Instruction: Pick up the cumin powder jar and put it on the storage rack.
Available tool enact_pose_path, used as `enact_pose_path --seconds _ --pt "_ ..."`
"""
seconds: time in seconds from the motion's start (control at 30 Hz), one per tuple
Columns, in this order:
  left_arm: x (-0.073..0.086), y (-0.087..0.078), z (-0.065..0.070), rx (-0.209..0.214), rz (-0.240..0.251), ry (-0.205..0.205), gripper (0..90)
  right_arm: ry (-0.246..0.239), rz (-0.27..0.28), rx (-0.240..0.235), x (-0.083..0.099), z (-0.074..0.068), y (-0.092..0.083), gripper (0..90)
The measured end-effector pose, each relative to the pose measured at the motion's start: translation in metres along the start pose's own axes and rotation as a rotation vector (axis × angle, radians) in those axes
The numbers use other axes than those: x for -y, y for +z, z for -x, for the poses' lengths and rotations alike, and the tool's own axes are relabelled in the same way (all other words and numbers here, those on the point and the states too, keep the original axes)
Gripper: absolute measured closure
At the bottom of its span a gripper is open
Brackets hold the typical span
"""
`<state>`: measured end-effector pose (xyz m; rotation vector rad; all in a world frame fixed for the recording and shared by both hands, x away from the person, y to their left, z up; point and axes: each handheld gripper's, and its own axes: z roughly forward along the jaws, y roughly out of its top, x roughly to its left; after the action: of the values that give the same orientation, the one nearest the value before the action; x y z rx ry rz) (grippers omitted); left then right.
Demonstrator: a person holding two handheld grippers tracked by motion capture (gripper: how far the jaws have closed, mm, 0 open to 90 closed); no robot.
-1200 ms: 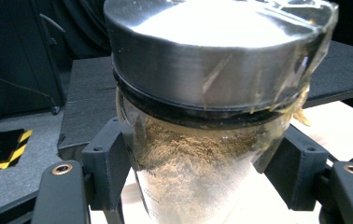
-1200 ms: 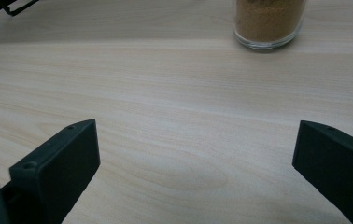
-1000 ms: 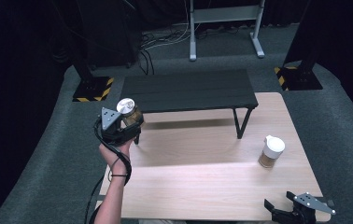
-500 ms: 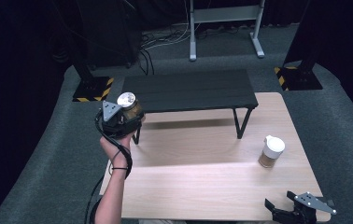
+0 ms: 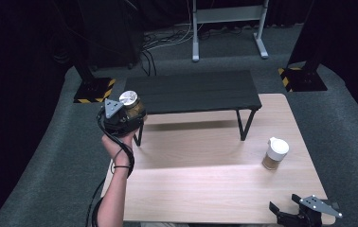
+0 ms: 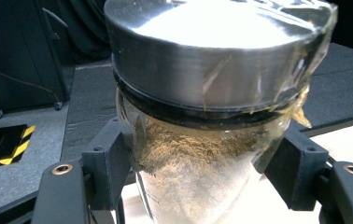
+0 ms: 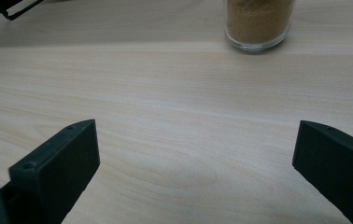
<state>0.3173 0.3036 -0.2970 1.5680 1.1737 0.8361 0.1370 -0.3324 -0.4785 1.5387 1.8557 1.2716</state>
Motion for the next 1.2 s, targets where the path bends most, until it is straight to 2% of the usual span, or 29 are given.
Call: enact_pose_path --seconds 0.37,0.6,1.03,1.07,1.2 --pt "-0.014 0.005 0.003 0.001 0.003 0.009 30.3 0.000 -0.004 -0.004 0.000 0.000 0.001 0.0" --pt "-0.023 0.007 0.006 0.004 0.004 0.029 30.3 0.006 0.006 0.004 0.002 0.002 -0.002 0.0" --pt "-0.036 0.016 0.009 0.008 -0.018 0.035 30.3 0.004 0.002 0.007 0.001 0.001 -0.003 0.0" --pt "-0.038 0.017 0.010 0.008 -0.025 0.047 30.3 0.004 0.002 0.008 0.001 0.000 -0.003 0.0" --pt "-0.042 0.020 0.011 0.006 -0.030 0.049 30.3 0.006 0.002 0.007 0.001 0.001 -0.003 0.0"
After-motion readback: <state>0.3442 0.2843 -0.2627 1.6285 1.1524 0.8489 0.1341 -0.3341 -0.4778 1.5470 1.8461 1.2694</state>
